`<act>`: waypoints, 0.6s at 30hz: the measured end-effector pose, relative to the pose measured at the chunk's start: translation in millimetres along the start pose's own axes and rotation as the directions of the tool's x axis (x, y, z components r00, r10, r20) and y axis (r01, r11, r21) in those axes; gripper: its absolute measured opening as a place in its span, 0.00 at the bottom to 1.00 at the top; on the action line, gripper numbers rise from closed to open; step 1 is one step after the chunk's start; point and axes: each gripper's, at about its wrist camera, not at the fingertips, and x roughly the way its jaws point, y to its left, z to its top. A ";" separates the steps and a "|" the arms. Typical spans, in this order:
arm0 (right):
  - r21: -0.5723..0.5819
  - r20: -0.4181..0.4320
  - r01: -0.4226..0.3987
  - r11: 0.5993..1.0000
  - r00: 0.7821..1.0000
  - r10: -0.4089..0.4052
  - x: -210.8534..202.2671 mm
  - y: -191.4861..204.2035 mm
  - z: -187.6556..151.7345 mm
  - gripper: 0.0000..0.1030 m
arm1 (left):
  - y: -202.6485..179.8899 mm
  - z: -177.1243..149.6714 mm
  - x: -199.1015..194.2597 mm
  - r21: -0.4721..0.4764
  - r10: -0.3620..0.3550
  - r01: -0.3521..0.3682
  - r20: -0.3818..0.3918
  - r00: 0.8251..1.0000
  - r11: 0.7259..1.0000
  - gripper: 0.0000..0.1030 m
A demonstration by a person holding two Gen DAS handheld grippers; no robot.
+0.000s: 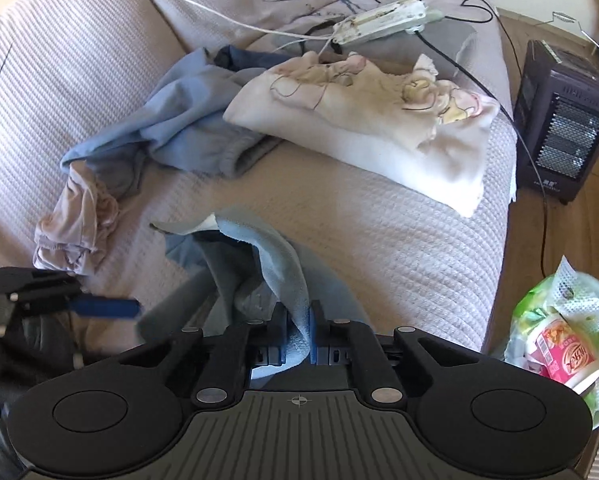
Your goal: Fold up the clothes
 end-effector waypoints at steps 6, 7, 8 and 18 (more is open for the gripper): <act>-0.001 -0.003 0.039 0.999 0.999 -0.039 -1.7 -2.3 -0.6 0.10 | 28.3 18.0 26.8 0.116 0.226 -0.232 0.065 0.972 0.966 0.51; -0.002 -0.002 0.049 0.999 0.999 -0.049 -2.3 -2.8 -0.6 0.10 | 28.6 20.4 37.1 0.145 0.230 -0.236 0.058 0.971 0.961 0.51; -0.002 -0.002 0.057 0.998 0.998 -0.057 -2.6 -3.4 -0.3 0.10 | 29.0 22.7 47.2 0.174 0.234 -0.239 0.051 0.971 0.955 0.50; -0.095 0.092 0.182 0.979 0.981 -0.173 -9.7 -11.3 35.9 0.10 | 28.7 73.7 29.4 0.117 0.113 -0.133 0.162 0.980 0.984 0.04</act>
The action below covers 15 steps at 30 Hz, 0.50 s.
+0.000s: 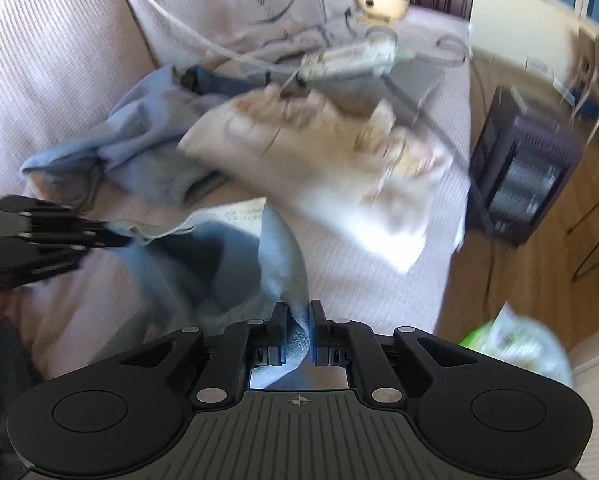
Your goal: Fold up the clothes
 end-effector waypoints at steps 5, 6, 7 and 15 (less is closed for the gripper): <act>-0.060 0.100 0.050 0.997 0.994 -0.043 5.0 -9.3 47.9 0.09 | 13.7 44.0 -36.1 -0.021 0.034 -0.032 0.073 0.997 0.999 0.02; -0.073 0.120 0.052 0.996 0.992 -0.043 7.1 -10.0 57.1 0.09 | 18.4 52.9 -40.0 -0.022 0.053 -0.051 0.085 0.995 0.998 0.02; -0.085 0.140 0.055 0.995 0.989 -0.043 9.3 -10.6 66.3 0.09 | 23.1 61.8 -43.9 -0.023 0.072 -0.070 0.096 0.993 0.997 0.02; -0.076 0.161 0.191 0.979 0.971 -0.177 85.4 -30.1 121.9 0.07 | 53.4 71.6 32.8 0.000 0.148 -0.148 -0.012 0.989 0.989 0.02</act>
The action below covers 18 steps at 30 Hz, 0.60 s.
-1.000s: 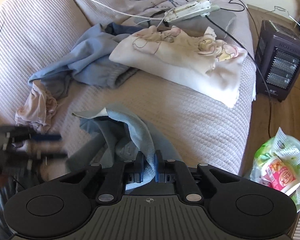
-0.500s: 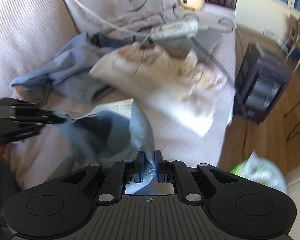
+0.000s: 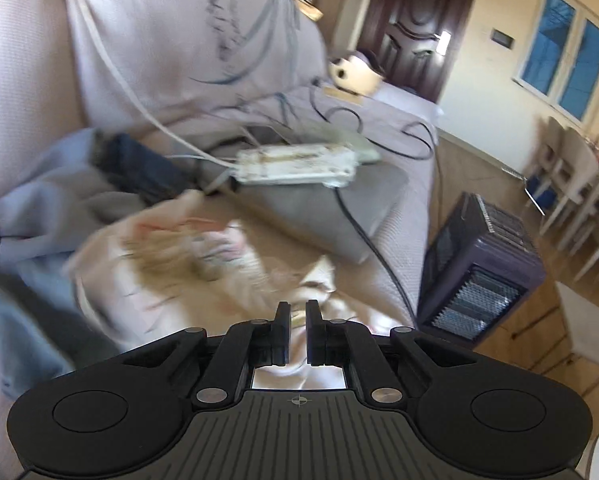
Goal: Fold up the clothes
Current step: 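Lift the blue sweatshirt with both grippers and spread it on the sofa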
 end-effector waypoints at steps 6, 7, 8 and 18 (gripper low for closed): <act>0.047 -0.105 -0.178 0.983 0.978 0.182 4.8 3.3 -18.0 0.12 | 30.9 -23.6 5.5 -0.137 0.018 -0.033 -0.109 0.994 0.990 0.44; 0.049 -0.126 -0.205 0.977 0.970 0.210 0.2 7.2 -25.1 0.14 | 32.0 -27.1 2.7 -0.140 0.012 -0.028 -0.108 0.994 0.990 0.47; 0.052 -0.142 -0.234 0.971 0.961 0.239 -4.0 10.6 -32.0 0.17 | 33.2 -30.5 -0.2 -0.143 0.007 -0.022 -0.106 0.994 0.989 0.49; -0.131 -0.264 -0.278 0.952 0.935 0.237 18.0 85.5 -89.8 0.39 | 5.4 -31.4 40.4 -0.148 -0.046 0.030 -0.108 0.993 0.989 0.17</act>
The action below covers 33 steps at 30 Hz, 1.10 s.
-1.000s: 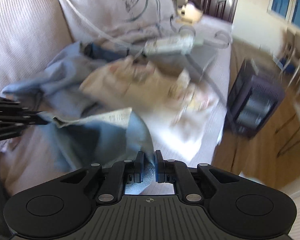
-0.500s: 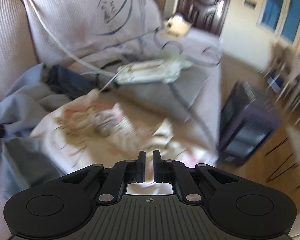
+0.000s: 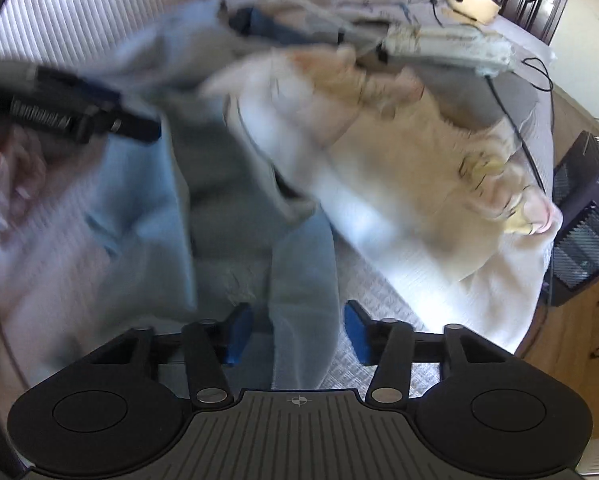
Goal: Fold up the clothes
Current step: 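Lift the blue sweatshirt with both grippers and spread it on the sofa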
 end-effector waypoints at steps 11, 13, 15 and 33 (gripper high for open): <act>0.090 0.117 -0.003 0.996 0.993 -0.008 -85.9 4.5 -11.6 0.02 | 5.3 -7.2 -94.4 -0.018 -0.049 0.050 0.043 0.998 0.999 0.05; 0.082 0.167 0.002 0.997 0.986 -0.016 -119.6 11.5 -15.8 0.02 | 5.3 -13.8 -128.0 -0.014 -0.038 0.039 0.068 0.997 0.999 0.05; 0.081 0.220 0.010 0.997 0.975 -0.028 -152.0 16.3 -19.9 0.02 | 4.5 -22.2 -167.9 -0.014 -0.048 0.050 0.101 0.994 0.999 0.05; 0.078 0.456 0.116 0.990 0.879 -0.139 -310.2 77.5 -60.6 0.02 | -13.8 -14.0 -311.8 0.299 -0.018 -0.033 0.169 0.985 0.954 0.05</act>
